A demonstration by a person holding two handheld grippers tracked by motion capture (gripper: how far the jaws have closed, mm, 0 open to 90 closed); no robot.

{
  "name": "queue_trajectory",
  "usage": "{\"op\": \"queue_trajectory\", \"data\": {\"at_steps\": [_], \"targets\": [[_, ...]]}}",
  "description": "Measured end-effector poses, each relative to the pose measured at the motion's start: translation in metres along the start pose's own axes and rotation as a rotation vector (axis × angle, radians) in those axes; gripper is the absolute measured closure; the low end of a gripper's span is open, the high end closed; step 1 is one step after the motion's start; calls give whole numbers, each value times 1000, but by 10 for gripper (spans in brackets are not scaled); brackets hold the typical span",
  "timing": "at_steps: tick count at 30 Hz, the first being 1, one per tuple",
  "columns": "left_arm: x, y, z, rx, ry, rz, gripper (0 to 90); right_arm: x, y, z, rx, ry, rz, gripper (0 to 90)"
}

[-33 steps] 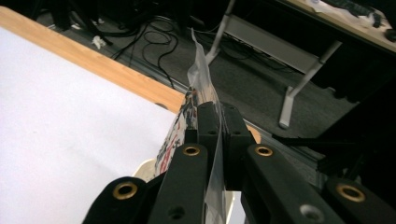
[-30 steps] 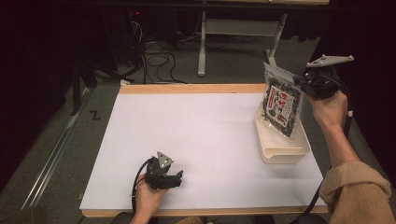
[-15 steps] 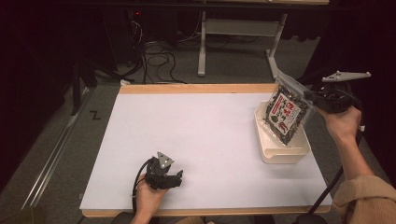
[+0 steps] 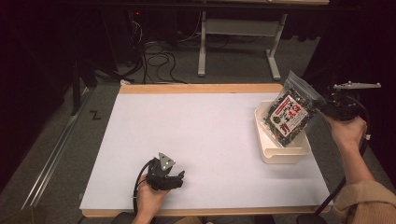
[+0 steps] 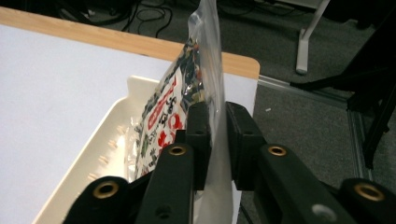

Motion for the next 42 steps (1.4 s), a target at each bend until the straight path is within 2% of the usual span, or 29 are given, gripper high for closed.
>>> {"op": "queue_trajectory", "data": {"at_steps": [2,7,9,12,14,19,23,29,37,39,42], "targets": [[-1,-1,0,-7,-16,-16,250,0,1,-1,-8,5,7,759],[-7,-3,2,-17,-9,-43,249,2,3,-1,-27,-3,-18,594],[-7,-3,3,-22,-9,-39,249,6,4,1,-61,-12,-28,532],[-5,-3,2,-20,-2,-18,249,11,5,2,-101,-53,-45,445],[-5,-3,1,-18,-2,-19,249,14,5,3,-116,-71,-56,408],[-5,-2,4,-26,-2,-17,250,19,7,8,-147,-79,-49,324],[-1,-2,3,-26,5,13,251,24,11,10,-195,-100,-42,302],[-5,-2,7,-35,-13,-18,251,25,14,20,-218,-90,-58,274],[-5,-2,7,-35,-5,-16,251,35,18,33,-257,-101,-44,272],[-5,-2,7,-36,-6,-16,251,39,19,36,-282,-97,-38,284],[-4,-1,7,-37,-4,-3,251,43,20,40,-296,-99,-27,290]]}}
Point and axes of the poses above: each handheld gripper's, and its own axes: z roughly backward along the jaws, y roughly out of its underside, x roughly to its left, the point moved 6 cm from there along -z, roughly forward along the jaws, and after that the axes turned 5 degrees about -y, right-handed, at the moved point
